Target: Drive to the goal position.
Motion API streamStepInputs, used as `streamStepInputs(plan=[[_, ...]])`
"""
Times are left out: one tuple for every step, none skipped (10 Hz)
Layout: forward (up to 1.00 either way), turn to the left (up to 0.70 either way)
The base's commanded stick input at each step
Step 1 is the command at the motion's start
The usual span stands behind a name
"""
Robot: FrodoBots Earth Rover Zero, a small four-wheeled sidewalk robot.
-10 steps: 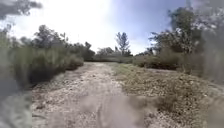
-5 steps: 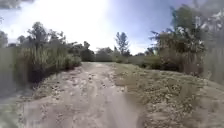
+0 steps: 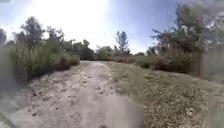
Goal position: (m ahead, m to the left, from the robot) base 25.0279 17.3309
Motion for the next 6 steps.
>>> streamStepInputs(plan=[[0.85,0.0],[0.85,0.0],[0.85,0.0],[0.85,0.0],[0.85,0.0],[0.85,0.0]])
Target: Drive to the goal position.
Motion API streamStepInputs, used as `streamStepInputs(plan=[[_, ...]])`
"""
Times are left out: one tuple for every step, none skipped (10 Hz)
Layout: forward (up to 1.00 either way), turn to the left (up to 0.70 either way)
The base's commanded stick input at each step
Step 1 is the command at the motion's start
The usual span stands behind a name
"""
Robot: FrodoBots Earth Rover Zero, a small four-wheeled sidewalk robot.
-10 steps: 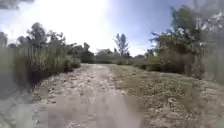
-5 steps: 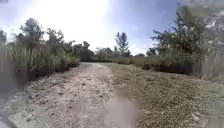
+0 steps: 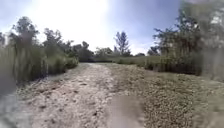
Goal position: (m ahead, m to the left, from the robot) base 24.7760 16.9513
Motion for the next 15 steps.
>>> streamStepInputs(plan=[[0.85,0.0],[0.85,0.0],[0.85,0.0],[0.85,0.0],[0.85,0.0],[0.85,0.0],[0.85,0.0],[0.85,0.0],[0.85,0.26],[0.85,0.34],[0.85,0.34],[0.85,0.05],[0.85,0.0],[0.85,0.0],[0.85,0.0]])
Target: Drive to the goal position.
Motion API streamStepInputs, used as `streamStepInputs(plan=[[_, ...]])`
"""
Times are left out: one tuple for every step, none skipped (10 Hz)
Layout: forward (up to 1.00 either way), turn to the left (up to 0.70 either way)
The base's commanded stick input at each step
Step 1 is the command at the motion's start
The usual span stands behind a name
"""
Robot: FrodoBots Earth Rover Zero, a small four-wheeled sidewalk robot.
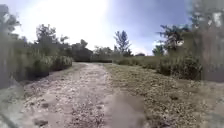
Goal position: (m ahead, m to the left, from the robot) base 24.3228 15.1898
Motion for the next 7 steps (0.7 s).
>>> streamStepInputs(plan=[[0.85,0.0],[0.85,0.0],[0.85,0.0],[0.85,0.0],[0.85,0.0],[0.85,0.0],[0.85,0.0]])
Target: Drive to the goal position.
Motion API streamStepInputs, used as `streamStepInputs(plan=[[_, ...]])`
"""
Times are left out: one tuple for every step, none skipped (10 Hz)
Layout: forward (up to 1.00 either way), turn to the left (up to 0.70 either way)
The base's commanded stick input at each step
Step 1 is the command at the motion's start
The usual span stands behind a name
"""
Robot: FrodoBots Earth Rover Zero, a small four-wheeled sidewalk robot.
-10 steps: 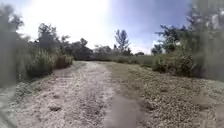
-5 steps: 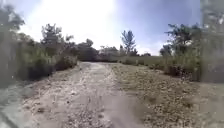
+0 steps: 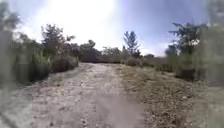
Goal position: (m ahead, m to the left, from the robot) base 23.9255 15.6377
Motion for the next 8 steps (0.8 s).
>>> streamStepInputs(plan=[[0.85,0.0],[0.85,0.0],[0.85,0.0],[0.85,0.0],[0.85,0.0],[0.85,0.0],[0.85,0.0],[0.85,0.0]])
